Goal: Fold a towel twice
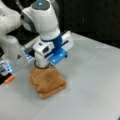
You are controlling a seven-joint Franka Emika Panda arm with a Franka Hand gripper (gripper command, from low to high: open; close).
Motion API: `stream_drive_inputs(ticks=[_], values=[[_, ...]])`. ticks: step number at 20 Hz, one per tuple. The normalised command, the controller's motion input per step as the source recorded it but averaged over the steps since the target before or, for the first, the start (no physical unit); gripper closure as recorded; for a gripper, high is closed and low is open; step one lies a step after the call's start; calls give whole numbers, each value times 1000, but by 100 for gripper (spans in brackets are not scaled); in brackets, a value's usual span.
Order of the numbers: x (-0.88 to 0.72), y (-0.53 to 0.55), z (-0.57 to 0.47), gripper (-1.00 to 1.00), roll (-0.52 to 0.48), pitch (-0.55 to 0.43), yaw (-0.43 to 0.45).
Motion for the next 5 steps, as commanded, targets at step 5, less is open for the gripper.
stream_drive_inputs(ticks=[5], values=[[359,195,202,-100,-185,134,86]])
